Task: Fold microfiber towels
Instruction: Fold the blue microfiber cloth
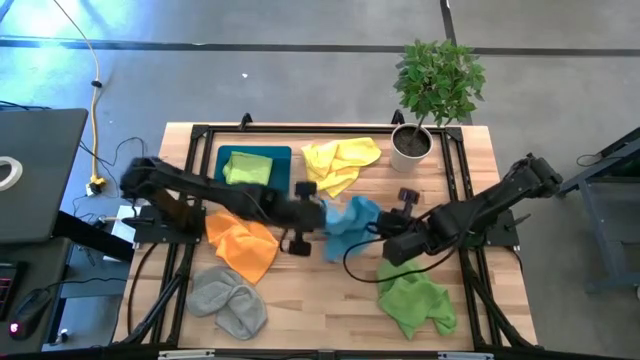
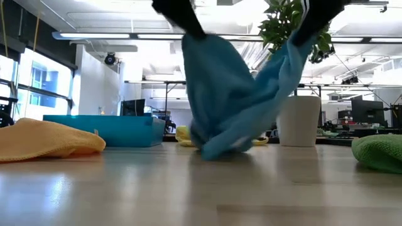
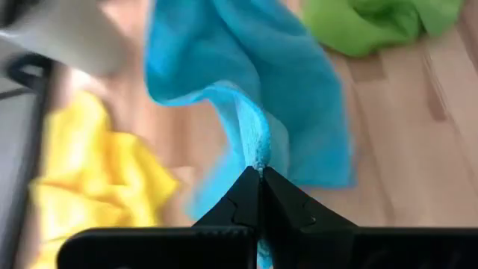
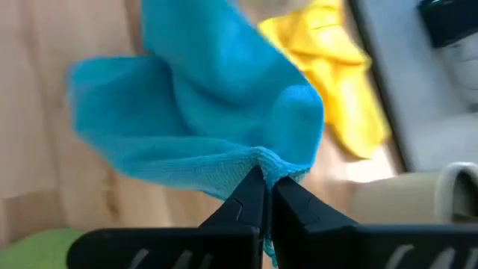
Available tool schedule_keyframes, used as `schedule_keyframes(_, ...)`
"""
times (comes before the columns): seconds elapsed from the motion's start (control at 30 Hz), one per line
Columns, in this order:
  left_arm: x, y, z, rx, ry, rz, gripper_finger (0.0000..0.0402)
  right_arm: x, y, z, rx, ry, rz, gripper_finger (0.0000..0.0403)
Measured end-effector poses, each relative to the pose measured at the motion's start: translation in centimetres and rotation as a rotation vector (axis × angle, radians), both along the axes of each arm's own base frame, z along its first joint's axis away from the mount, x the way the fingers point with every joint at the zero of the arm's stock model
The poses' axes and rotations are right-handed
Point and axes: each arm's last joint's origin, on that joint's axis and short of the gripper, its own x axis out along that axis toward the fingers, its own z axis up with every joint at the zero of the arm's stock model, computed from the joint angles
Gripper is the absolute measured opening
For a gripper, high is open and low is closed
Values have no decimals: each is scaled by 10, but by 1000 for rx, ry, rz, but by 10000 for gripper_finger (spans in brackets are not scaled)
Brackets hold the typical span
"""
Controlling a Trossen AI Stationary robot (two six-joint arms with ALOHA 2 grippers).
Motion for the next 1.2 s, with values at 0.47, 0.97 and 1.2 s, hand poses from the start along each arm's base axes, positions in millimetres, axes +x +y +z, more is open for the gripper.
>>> schedule_keyframes(0.47,-27,53,70,200,-125,112,0,-4,-30,49,-253,29,-63,0)
schedule_keyframes(0.97,-35,56,76,409,10,212,0,-4,-44,66,-340,91,-33,0)
schedule_keyframes(1.2,-38,85,82,502,-13,383,0,-2,-72,65,-392,155,-122,0)
